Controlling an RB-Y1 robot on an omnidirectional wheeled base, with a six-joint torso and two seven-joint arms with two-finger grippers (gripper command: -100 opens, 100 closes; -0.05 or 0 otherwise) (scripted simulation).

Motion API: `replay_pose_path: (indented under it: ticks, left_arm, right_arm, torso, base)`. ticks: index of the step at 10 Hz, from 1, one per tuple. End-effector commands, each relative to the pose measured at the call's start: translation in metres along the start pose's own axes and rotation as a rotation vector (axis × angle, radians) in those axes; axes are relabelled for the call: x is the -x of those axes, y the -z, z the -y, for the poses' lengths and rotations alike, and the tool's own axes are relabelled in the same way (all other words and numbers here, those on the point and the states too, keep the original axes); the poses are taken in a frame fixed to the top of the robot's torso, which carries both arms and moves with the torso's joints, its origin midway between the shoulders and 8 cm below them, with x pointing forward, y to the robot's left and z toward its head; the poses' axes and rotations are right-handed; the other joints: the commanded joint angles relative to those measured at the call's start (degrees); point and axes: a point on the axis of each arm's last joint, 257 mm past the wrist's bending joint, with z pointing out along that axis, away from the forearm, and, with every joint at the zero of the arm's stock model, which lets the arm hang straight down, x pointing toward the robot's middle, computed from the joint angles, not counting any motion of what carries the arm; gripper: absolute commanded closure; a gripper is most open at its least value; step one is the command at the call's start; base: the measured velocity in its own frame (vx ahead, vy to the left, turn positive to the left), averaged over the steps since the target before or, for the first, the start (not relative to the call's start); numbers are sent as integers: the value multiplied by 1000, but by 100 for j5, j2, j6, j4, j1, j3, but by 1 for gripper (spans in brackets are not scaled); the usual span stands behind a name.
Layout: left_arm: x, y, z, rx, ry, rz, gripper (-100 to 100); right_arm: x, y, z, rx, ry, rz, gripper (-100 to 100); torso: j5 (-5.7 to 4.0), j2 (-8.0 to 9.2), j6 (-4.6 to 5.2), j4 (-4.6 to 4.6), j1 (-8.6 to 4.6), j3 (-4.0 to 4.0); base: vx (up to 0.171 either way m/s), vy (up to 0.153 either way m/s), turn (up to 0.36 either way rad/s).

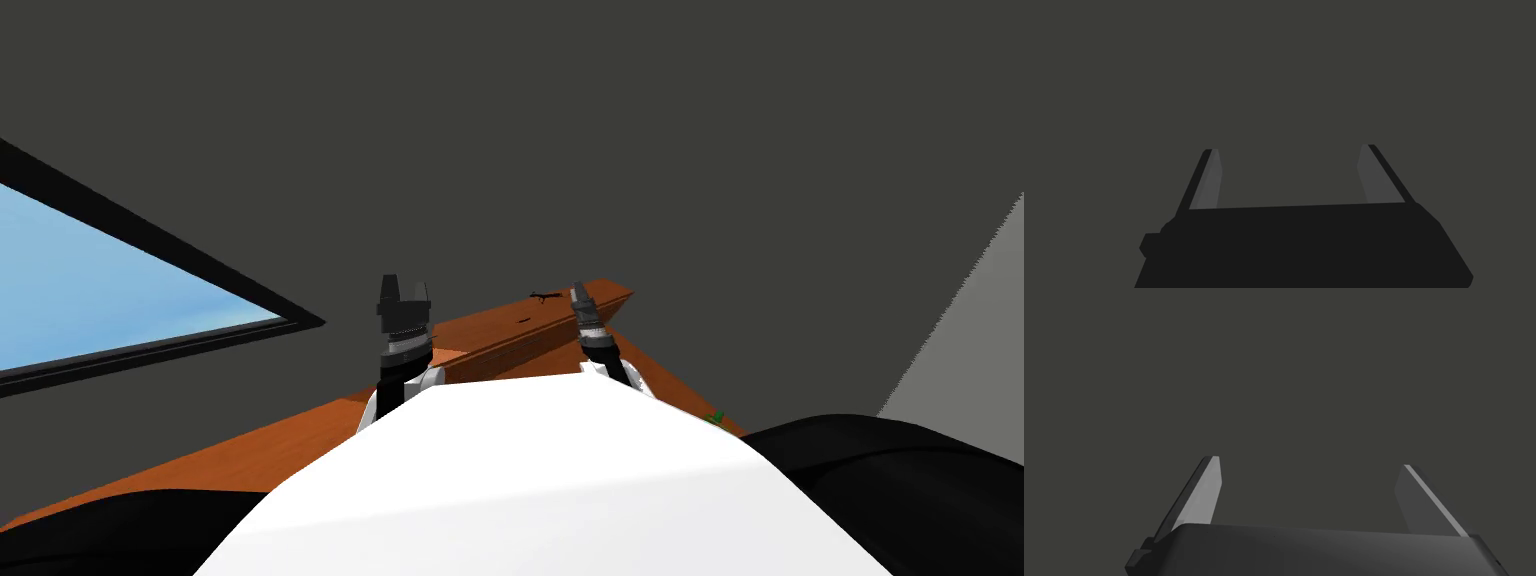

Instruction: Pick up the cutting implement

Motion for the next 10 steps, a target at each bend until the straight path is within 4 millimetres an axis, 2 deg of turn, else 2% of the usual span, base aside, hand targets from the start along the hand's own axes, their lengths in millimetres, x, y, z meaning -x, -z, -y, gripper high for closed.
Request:
replay_pose_path:
  ticks: [1,2,4,5,7,8,9,10]
  left_arm:
    - [0,0,0,0,0,0,0]
    - [0,0,0,0,0,0,0]
    - [0,0,0,0,0,0,0]
    - [0,0,0,0,0,0,0]
    - [0,0,0,0,0,0,0]
    - [0,0,0,0,0,0,0]
    - [0,0,0,0,0,0,0]
    - [0,0,0,0,0,0,0]
  right_arm:
    - [-17,6,17,-19,15,-71,-100]
    - [-18,7,19,-22,17,-77,-100]
    - [-44,16,41,-47,46,-183,-100]
    - [-46,18,45,-55,46,-187,-100]
    - [-72,33,70,-85,79,-301,-100]
    - [-73,37,77,-97,84,-313,-100]
    - [-86,49,94,-120,106,-380,-100]
    - [-87,50,95,-122,106,-381,-100]
  torso:
    - [0,0,0,0,0,0]
    - [0,-3,-1,-1,-1,-2]
    - [1,-16,0,-4,6,-9]
    - [1,-12,-1,-3,3,-7]
    - [1,-16,1,-4,5,-9]
    - [0,-15,0,-3,-1,-9]
    - [-1,-17,6,-4,-1,-10]
    - [1,-14,2,-3,4,-8]
  base:
    - [-71,-60,377]
    - [-45,-48,136]
    - [-51,-38,305]
    - [-55,-39,146]
    - [-53,-42,338]
    - [-48,-51,164]
    - [-59,-33,266]
    - [-47,-25,165]
